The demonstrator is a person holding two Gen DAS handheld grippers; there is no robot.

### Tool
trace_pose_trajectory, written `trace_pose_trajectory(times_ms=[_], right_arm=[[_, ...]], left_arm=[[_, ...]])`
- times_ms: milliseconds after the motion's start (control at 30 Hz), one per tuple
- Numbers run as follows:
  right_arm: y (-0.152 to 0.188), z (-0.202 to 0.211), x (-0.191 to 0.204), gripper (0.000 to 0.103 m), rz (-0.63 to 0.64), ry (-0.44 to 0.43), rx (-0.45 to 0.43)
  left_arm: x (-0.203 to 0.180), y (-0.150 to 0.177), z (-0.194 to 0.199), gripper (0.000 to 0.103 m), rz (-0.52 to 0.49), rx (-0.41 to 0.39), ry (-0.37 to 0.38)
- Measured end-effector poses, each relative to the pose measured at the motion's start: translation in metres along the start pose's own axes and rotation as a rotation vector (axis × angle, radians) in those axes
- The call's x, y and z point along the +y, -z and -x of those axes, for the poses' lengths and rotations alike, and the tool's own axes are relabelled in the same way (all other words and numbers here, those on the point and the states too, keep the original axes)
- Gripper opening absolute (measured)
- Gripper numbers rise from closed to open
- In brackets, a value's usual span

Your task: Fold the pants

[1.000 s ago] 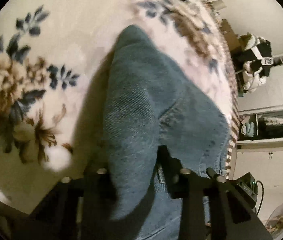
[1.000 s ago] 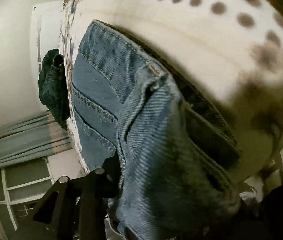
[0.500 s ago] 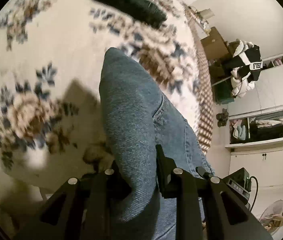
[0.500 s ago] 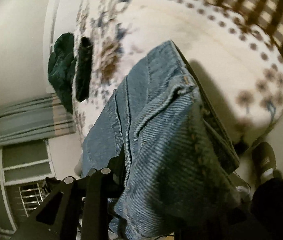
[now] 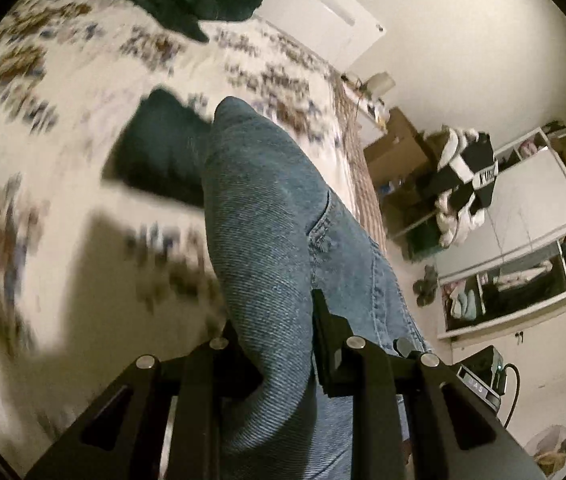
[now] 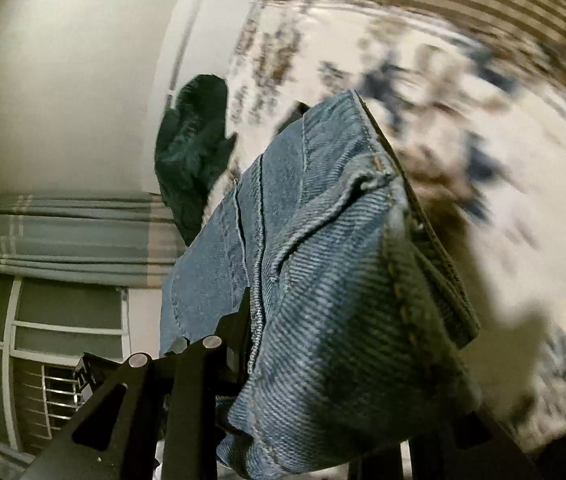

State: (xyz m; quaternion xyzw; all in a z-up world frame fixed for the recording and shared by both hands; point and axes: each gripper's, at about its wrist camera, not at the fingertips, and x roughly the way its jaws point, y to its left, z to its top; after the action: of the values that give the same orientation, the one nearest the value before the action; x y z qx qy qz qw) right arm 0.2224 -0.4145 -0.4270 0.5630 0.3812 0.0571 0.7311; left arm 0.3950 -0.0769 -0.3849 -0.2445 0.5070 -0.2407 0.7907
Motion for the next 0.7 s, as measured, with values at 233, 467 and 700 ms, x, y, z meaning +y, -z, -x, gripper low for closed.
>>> trace_pose_trajectory(times_ms=[233,467,700], right_arm=[[-0.103,-0.167,0.061,0.026,0.081,0.005,-0.033],[-0.153,-0.315,0.036,0.026,0.107,0.099,0.003],[-0.160,-0.331,0.006,0.031,0.045,0.115,0.064]], left_arm=[[0.028,-0.144,-0.052,0.020,-0.015,-0.029,-0.007],[0.119,-0.193,-0.143,0.020,0.047,0.053,-0.106],[0.153,-0.173,-0.144,0.031,0.093,0.104,-0.073]])
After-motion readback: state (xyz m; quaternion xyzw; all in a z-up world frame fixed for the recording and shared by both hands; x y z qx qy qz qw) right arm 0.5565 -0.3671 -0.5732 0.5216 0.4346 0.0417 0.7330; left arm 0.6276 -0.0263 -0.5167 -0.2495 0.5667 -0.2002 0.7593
